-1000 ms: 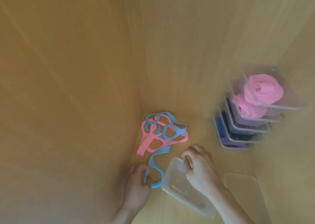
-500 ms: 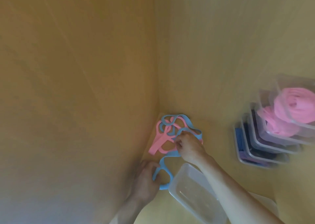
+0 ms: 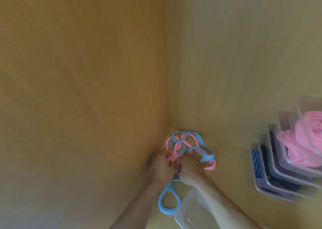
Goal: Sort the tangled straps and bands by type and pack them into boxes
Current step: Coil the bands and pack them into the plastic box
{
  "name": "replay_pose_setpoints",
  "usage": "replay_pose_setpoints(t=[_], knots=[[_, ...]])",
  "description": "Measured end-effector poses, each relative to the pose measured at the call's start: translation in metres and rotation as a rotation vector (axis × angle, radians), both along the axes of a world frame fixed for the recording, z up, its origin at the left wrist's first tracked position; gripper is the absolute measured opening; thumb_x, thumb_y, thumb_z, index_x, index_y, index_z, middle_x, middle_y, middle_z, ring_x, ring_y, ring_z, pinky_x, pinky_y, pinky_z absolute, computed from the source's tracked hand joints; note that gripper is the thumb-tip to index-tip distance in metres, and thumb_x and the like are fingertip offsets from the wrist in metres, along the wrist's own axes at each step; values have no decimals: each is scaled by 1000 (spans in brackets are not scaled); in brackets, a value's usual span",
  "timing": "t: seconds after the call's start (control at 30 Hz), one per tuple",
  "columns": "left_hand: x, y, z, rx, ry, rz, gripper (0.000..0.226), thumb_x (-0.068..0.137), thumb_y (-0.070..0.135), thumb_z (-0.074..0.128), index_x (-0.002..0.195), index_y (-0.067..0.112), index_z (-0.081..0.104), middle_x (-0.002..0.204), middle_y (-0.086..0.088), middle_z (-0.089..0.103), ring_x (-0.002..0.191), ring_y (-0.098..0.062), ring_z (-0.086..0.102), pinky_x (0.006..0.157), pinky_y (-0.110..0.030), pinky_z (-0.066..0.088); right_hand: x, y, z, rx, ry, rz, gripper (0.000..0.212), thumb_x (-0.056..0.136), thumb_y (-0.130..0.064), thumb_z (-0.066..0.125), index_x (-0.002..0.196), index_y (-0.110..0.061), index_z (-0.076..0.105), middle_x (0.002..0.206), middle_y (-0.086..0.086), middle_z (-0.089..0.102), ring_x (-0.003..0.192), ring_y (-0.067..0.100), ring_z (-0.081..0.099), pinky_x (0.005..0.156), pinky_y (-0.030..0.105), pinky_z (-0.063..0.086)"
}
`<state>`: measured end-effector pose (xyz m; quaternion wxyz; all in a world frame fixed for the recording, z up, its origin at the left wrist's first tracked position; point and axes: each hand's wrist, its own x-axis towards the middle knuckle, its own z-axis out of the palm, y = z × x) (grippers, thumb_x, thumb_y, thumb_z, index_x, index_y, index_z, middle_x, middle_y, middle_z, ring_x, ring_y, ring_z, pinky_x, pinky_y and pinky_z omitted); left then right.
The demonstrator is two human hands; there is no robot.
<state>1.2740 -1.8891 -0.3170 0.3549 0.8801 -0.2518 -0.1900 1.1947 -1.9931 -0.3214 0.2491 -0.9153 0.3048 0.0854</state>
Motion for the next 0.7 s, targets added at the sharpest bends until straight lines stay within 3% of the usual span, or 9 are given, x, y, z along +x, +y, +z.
replay_pose_setpoints(t=[0.13, 0.23, 0.33, 0.43, 0.57, 0.7], knots=[[14, -26, -3, 31, -1, 95, 19, 84, 20, 58, 97, 15, 71, 95, -4, 75, 85, -25, 67, 67, -26, 47, -22, -17, 12, 106, -98, -44, 7, 91, -19, 63, 87, -25, 65, 118, -8, 62, 107, 16, 64, 91, 40, 54], [17, -42, -4, 54, 6, 77, 17, 88, 34, 61, 94, 20, 70, 98, -2, 76, 92, -26, 71, 65, -22, 41, -44, -27, 21, 64, -179, -152, 22, 93, -24, 60, 72, -26, 53, 82, -9, 61, 82, 13, 62, 77, 36, 53], [17, -52, -6, 77, 31, 60, 17, 86, 46, 62, 95, 32, 61, 103, 9, 73, 93, -19, 70, 72, -23, 48, -67, -33, 32, 148, -321, -290, 17, 95, -23, 62, 79, -27, 60, 78, -9, 66, 77, 14, 64, 73, 36, 52], [21, -58, -7, 97, 51, 66, 29, 83, 41, 66, 110, 32, 63, 112, 9, 71, 95, -17, 67, 74, -22, 44, -85, -36, 45, 245, -490, -399, 19, 95, -14, 65, 79, -25, 64, 75, -8, 71, 69, 12, 67, 64, 28, 53], [28, -67, 1, 96, 138, 43, 21, 83, 29, 69, 103, 21, 73, 103, 1, 77, 93, -17, 72, 76, -24, 54, -97, -40, 69, 380, -667, -492, 19, 95, -7, 65, 81, -19, 66, 75, 3, 74, 74, 21, 71, 65, 25, 54], [29, -73, 21, 55, 216, 75, 19, 85, 25, 67, 88, 9, 77, 92, -12, 77, 83, -22, 72, 73, -32, 56, -95, -47, 96, 426, -792, -539, 14, 95, -4, 65, 86, -14, 68, 70, -4, 75, 63, 3, 67, 61, 9, 47]])
